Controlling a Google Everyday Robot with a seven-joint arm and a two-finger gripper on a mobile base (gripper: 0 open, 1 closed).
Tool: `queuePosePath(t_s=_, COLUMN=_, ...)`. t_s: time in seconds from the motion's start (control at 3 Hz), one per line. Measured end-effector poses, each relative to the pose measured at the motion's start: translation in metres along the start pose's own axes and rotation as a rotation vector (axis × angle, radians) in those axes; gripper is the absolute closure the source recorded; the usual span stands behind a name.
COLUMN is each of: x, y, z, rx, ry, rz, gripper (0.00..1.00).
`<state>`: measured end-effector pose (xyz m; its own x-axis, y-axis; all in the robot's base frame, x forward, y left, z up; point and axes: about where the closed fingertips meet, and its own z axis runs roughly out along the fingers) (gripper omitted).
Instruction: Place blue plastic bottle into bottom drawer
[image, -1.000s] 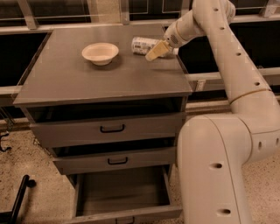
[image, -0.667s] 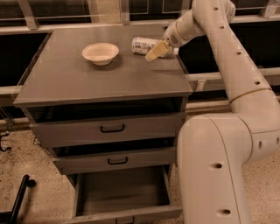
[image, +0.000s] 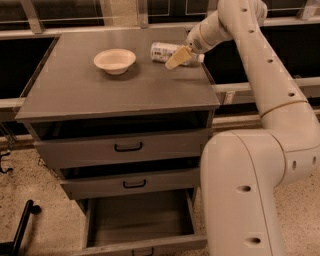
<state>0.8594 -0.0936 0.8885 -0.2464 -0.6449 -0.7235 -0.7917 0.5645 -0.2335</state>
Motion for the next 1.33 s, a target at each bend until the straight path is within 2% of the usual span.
queuePosePath(t_s=0.67, x=0.010, y=-0.028, z=0.025, rx=0.099, ry=0.028, rz=0.028, gripper=0.21)
queuePosePath(t_s=1.0, x=0.017, y=-0.032, z=0.032, rx=0.112, ry=0.044, rz=0.048, gripper=0.21)
queuePosePath(t_s=1.33, x=0.026, y=-0.029, z=0.036, rx=0.100, ry=0.072, rz=0.065, gripper=0.27)
